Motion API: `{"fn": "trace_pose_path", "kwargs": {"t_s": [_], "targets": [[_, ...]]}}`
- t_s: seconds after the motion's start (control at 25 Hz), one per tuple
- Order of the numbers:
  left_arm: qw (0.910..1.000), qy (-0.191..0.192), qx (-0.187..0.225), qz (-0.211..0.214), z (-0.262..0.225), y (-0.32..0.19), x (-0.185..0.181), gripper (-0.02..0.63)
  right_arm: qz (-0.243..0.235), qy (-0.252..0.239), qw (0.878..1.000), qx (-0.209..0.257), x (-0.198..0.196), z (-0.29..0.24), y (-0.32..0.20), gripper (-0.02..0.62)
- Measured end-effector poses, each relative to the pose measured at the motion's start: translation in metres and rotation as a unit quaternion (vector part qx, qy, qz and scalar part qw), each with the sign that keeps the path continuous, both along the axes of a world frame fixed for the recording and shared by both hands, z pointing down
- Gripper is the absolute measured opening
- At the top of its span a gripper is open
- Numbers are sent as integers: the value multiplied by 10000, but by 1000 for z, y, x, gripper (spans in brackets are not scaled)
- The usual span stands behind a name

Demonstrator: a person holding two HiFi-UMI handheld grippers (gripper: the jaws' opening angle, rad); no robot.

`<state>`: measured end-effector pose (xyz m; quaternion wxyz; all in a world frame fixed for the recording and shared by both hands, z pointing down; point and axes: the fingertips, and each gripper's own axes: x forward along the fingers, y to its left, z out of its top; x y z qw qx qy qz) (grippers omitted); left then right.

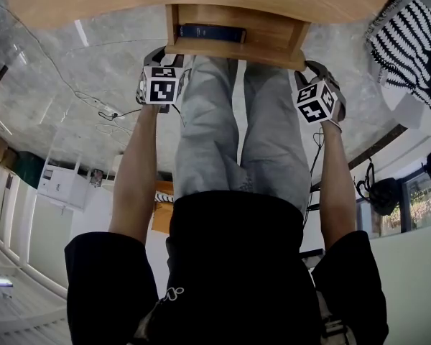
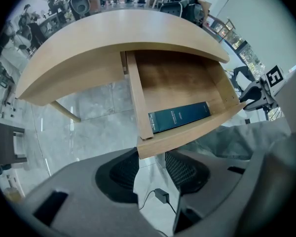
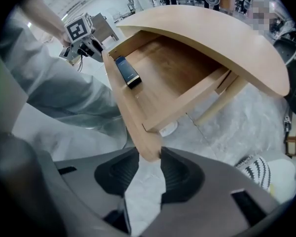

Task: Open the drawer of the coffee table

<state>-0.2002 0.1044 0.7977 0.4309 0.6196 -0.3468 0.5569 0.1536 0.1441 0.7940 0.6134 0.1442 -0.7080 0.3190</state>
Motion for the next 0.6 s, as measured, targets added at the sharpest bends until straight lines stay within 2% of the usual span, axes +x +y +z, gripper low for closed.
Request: {"fn": "trace_pose_path", "kwargs": {"t_s": [0.6], "targets": [[9989, -72, -378, 275, 22, 8, -3, 160, -146, 204, 9995, -215, -3, 23, 7, 138]]}}
